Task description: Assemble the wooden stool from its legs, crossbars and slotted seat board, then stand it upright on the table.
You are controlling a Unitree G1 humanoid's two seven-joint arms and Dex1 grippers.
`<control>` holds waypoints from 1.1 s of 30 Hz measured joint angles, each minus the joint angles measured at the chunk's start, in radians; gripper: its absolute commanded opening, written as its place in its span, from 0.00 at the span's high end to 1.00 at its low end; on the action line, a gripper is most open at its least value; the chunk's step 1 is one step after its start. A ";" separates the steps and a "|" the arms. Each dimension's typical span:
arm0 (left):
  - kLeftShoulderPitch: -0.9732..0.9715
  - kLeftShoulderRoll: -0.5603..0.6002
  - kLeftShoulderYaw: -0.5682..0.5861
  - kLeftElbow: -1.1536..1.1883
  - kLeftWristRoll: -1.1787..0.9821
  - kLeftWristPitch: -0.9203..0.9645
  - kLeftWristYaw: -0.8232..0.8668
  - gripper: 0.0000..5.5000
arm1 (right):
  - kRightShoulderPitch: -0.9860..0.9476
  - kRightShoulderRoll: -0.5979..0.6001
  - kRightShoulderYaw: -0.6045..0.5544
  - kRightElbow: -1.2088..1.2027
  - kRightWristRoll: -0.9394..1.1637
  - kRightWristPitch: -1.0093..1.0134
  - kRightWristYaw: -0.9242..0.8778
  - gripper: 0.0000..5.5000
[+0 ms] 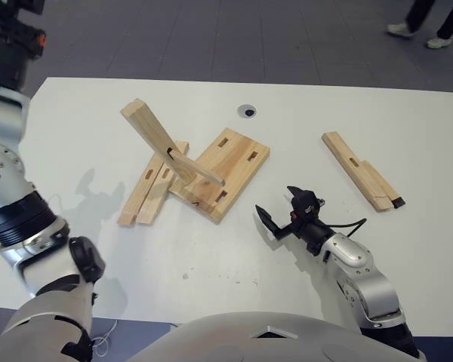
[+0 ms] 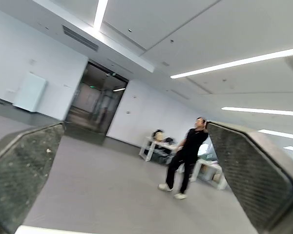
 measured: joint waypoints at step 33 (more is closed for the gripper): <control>0.468 0.096 -0.364 0.044 0.522 -0.095 -0.429 0.02 | 0.032 0.009 -0.004 -0.018 -0.013 -0.004 -0.004 0.02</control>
